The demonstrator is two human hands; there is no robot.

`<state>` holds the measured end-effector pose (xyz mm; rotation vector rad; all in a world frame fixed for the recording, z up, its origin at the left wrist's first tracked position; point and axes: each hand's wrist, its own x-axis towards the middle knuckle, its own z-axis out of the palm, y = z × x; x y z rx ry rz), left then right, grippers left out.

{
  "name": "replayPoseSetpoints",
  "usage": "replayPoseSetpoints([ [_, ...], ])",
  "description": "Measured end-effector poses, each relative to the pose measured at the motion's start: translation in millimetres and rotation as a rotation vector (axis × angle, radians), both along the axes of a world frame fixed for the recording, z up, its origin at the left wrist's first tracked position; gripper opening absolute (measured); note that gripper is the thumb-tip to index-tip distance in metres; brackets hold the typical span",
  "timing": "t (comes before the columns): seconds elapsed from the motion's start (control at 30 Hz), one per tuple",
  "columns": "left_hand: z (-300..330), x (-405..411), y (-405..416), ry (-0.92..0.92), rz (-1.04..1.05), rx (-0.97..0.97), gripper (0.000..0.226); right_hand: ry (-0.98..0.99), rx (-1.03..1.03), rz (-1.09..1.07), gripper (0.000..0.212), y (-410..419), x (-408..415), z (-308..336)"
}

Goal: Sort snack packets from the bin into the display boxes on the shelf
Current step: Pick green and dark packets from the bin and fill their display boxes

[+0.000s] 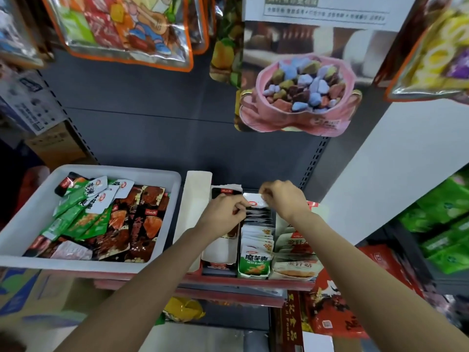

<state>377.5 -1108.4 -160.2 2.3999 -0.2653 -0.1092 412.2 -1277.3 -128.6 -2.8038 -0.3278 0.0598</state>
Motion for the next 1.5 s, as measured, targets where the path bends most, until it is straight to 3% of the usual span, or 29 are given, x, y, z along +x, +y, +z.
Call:
replayPoseSetpoints([
  [0.1,0.3,0.0,4.3,-0.024,0.015,-0.031,0.025,-0.006,0.067,0.028,0.016,1.3,-4.0,2.7],
  [0.27,0.2,3.5,4.5,0.003,-0.031,-0.014,0.024,-0.053,-0.24,0.058,0.015,6.8,-11.1,-3.1],
  [0.4,-1.5,3.8,6.0,0.001,-0.04,-0.004,0.024,0.003,-0.264,0.019,0.018,12.6,-8.5,-6.9],
  [0.63,5.4,-9.8,38.2,-0.122,0.134,-0.113,0.02,-0.059,0.203,0.12,0.022,41.0,-18.7,7.7],
  [0.77,8.6,-27.9,89.0,-0.188,0.316,-0.129,0.017,0.023,0.344,0.193,0.022,96.6,-23.7,2.3],
  [0.9,3.0,-46.5,156.2,-0.251,0.513,-0.034,0.029,0.12,0.414,0.247,0.03,171.4,-32.9,-10.3],
  [1.13,-27.6,-56.2,293.5,-0.016,0.641,0.189,0.048,0.212,0.273,0.322,0.064,296.1,-40.6,-44.8],
  [1.4,-60.4,-13.0,380.2,0.256,0.529,0.164,0.079,0.32,-0.037,0.401,0.092,371.1,-26.5,-74.2],
  [1.5,-66.3,-8.6,380.8,0.24,0.438,0.341,0.084,0.365,-0.128,0.373,0.095,380.2,-24.6,-81.3],
])
